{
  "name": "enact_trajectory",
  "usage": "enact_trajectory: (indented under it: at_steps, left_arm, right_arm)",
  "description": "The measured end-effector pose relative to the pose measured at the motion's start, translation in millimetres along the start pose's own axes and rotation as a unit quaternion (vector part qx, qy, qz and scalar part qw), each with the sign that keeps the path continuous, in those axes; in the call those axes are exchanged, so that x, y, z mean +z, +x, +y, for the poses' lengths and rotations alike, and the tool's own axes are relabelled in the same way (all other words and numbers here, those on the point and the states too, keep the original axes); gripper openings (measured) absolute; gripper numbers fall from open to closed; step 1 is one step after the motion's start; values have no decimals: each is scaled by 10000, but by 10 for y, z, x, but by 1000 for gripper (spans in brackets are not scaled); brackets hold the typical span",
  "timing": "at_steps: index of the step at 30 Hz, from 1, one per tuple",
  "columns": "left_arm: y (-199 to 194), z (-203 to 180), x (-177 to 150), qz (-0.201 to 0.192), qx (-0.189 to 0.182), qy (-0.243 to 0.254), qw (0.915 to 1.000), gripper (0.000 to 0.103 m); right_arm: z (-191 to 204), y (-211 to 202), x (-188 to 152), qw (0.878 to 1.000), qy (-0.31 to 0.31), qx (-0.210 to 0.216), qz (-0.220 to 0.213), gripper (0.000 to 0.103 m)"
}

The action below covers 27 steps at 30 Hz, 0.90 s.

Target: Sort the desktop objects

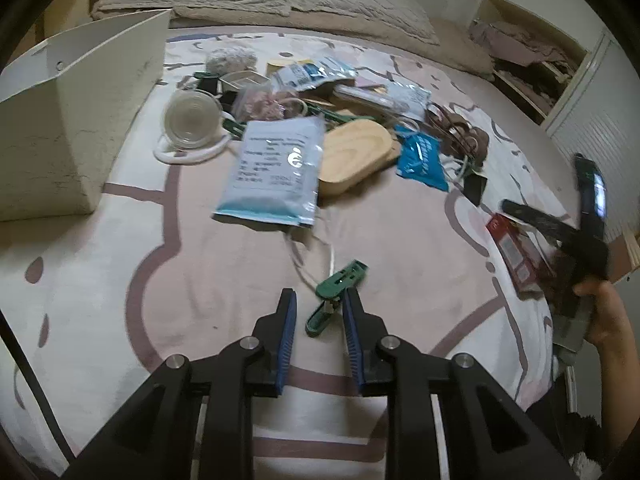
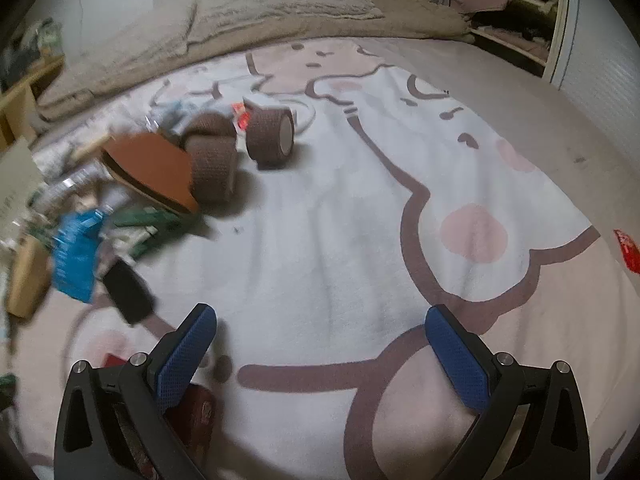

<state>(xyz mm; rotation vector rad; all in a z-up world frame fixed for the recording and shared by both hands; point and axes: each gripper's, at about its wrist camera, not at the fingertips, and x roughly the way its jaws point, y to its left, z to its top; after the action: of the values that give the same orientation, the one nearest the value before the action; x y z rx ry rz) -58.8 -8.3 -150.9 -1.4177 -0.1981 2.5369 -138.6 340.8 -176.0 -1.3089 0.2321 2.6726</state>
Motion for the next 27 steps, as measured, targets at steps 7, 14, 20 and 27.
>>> enact_trajectory:
  at_steps: [7, 14, 20, 27]
  left_arm:
    - [-66, 180, 36, -118, 227, -265, 9993, 24]
    - [-146, 257, 9, -185, 249, -347, 9989, 34]
    - [-118, 251, 2, -133, 294, -322, 9990, 36]
    - [-108, 279, -1, -77, 275, -352, 9990, 49]
  right_arm:
    - [-212, -362, -141, 9990, -312, -271, 145, 103]
    - [-120, -428, -447, 9933, -954, -457, 462, 103]
    - [243, -479, -500, 9895, -1355, -104, 496, 103]
    - [750, -511, -595, 9800, -1889, 383, 492, 103]
